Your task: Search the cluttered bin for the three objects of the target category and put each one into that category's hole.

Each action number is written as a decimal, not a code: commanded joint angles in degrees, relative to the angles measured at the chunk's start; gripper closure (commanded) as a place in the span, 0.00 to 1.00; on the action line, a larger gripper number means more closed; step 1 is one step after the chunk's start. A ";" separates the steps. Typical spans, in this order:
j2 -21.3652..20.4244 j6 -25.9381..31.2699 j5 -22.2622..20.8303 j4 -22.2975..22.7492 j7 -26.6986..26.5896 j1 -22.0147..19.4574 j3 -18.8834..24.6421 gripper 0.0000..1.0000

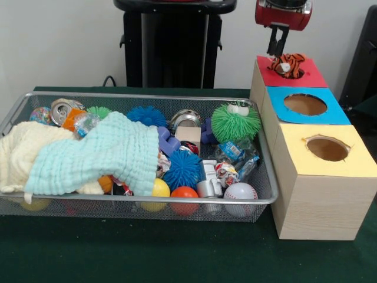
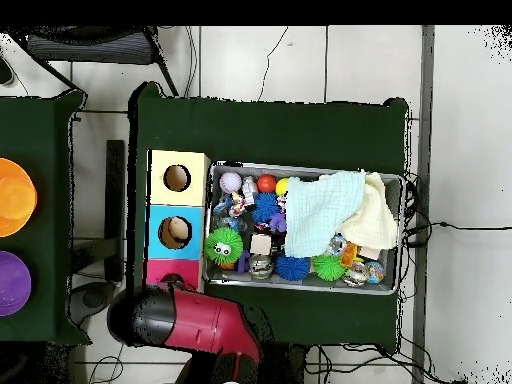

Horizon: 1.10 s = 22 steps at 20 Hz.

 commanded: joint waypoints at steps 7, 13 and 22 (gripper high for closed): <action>6.79 -15.79 7.25 7.36 13.50 -3.86 13.03 1.00; 5.35 -8.90 8.04 6.75 13.50 -1.88 11.19 1.00; 5.12 1.79 5.71 3.27 13.21 -0.67 6.55 1.00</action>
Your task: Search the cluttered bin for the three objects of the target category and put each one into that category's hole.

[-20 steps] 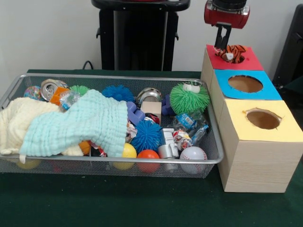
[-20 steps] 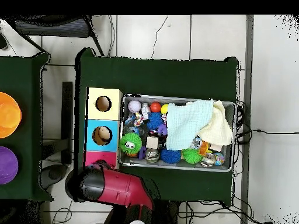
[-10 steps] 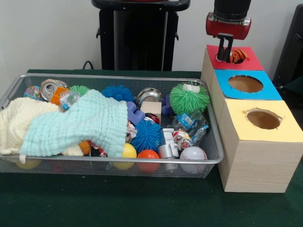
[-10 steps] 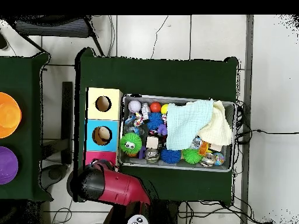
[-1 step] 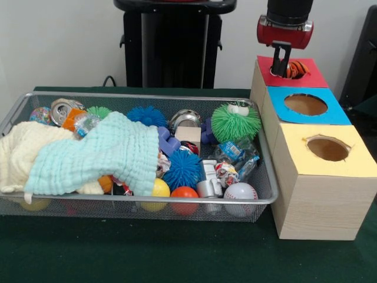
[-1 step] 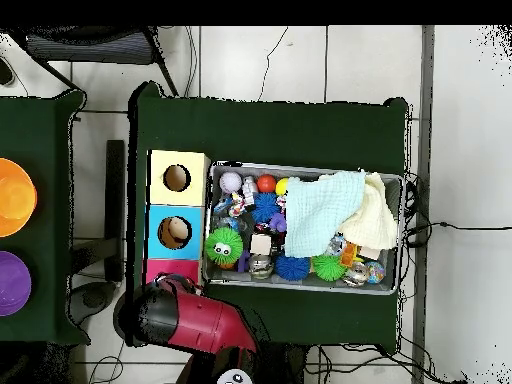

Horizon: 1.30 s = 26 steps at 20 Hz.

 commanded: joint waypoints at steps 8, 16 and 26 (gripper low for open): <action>1.80 20.20 0.35 -0.50 15.22 3.50 0.35 1.00; 2.59 13.48 5.89 2.95 12.87 0.58 5.44 1.00; 4.39 -14.97 10.48 12.76 13.64 -13.88 27.45 1.00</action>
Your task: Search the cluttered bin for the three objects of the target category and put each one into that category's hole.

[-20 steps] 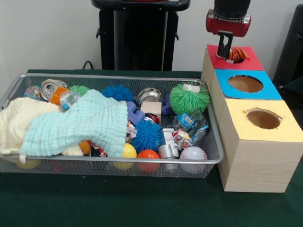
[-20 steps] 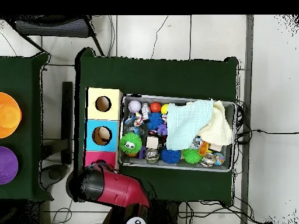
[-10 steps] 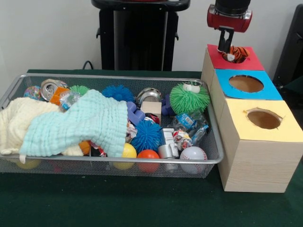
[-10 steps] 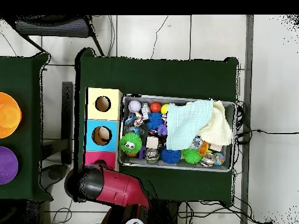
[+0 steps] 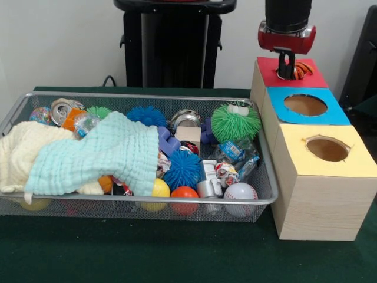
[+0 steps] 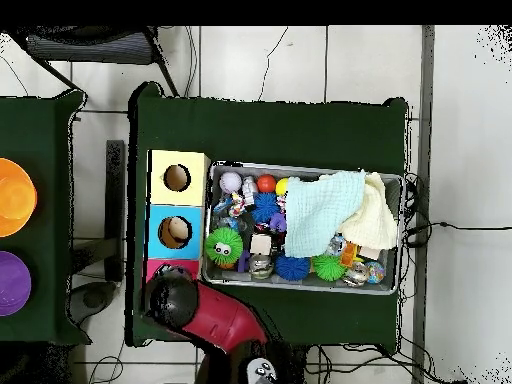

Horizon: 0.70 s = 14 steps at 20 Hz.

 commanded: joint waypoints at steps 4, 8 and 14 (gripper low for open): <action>3.65 -8.25 0.52 6.18 13.49 -1.07 13.08 1.00; 2.11 -2.36 0.61 3.64 13.29 4.28 6.66 1.00; 1.69 5.97 -0.91 -0.36 13.41 9.63 -1.05 1.00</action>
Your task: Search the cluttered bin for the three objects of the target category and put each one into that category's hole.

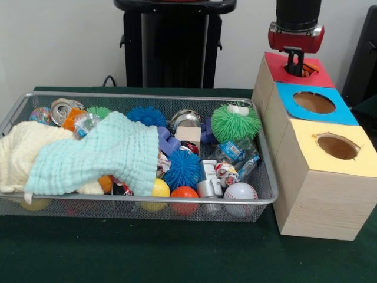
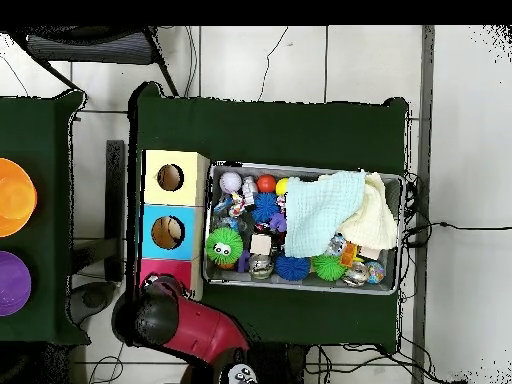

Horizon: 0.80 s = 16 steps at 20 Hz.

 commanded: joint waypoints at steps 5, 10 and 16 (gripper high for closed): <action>-0.34 23.88 -5.06 -8.78 15.19 10.73 -10.38 1.00; 1.16 25.33 -4.74 -11.60 14.06 10.59 -11.52 1.00; 0.28 27.61 -4.72 -13.49 14.07 11.94 -13.29 1.00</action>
